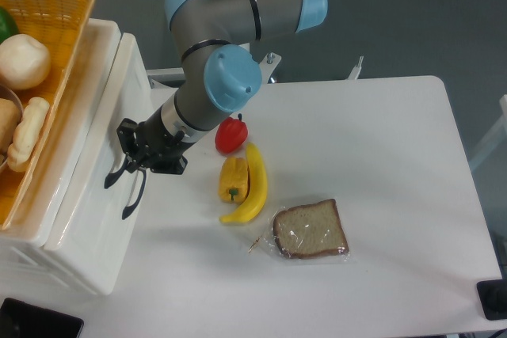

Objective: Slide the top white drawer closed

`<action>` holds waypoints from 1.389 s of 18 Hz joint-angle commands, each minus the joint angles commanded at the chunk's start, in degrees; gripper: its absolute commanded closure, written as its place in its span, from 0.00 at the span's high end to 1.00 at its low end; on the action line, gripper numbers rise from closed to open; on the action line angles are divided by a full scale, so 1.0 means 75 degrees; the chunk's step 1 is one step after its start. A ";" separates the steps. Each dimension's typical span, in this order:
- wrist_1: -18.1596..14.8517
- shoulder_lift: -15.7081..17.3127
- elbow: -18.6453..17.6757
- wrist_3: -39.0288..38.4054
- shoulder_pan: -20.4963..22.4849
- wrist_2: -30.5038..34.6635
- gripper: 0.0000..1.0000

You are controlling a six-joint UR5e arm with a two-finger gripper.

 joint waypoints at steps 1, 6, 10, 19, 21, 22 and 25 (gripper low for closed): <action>0.0012 -0.0012 0.0000 0.0000 0.0000 0.0000 0.00; 0.0058 -0.0012 0.0047 0.0058 0.0210 0.0047 0.24; 0.0327 -0.0047 0.0129 0.0070 0.0877 0.0129 1.00; 0.1675 -0.0562 0.0374 0.0572 0.2378 0.1204 1.00; 0.1711 -0.0819 0.0562 0.1134 0.2495 0.2104 1.00; 0.1711 -0.0913 0.0597 0.1403 0.2566 0.2585 1.00; 0.1723 -0.1148 0.0738 0.2002 0.2870 0.3093 1.00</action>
